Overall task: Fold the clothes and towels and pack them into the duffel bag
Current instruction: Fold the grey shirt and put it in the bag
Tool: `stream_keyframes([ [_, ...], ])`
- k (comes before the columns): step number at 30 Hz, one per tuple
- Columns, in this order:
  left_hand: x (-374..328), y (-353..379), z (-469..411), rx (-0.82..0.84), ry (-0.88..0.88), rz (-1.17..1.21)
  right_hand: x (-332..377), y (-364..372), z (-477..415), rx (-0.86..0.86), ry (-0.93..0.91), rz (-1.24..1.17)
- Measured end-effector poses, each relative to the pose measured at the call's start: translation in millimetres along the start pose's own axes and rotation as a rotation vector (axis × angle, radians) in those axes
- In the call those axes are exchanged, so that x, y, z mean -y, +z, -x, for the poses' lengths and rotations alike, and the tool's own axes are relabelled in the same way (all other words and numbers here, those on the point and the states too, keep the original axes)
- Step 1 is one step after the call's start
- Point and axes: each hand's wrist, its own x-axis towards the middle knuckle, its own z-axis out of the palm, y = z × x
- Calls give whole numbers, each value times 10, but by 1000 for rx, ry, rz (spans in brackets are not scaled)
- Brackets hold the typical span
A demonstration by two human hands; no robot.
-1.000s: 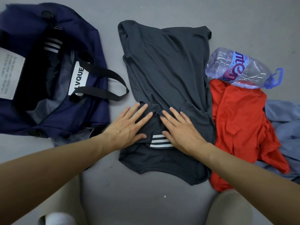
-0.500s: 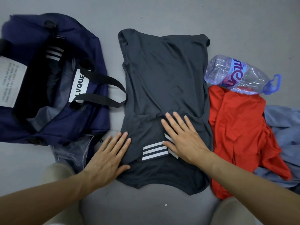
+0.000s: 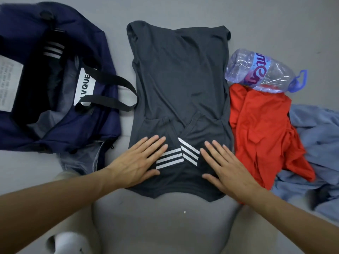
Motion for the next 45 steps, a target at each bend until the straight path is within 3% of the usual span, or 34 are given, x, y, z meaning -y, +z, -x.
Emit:
stream_keyframes([
  [4,-62,81,355,73,98,29,22,323,638,105,-145,93],
  [9,-92,279,823,158,55,-21,95,414,682,119,-61,68],
  [14,-79,207,775,94,68,-56,217,270,495,111,16,-10],
  [17,-57,317,693,71,136,-69,166,327,492,95,5,-41],
  [21,88,356,735,29,102,-13,87,408,572,-17,11,-89],
  [26,20,428,824,-16,134,-9,4,515,624,22,-82,-64],
  [31,23,251,789,-46,204,8,71,343,560,-36,-61,-209],
  [35,-135,253,1042,38,165,160,270,274,710,32,-27,-291],
  [39,-307,84,1272,267,26,330,471,106,852,190,42,-330],
  [42,-249,-169,1259,123,-155,580,537,-253,794,188,133,-360],
  [45,-73,-347,1135,-116,-237,590,363,-470,632,134,252,-507],
])
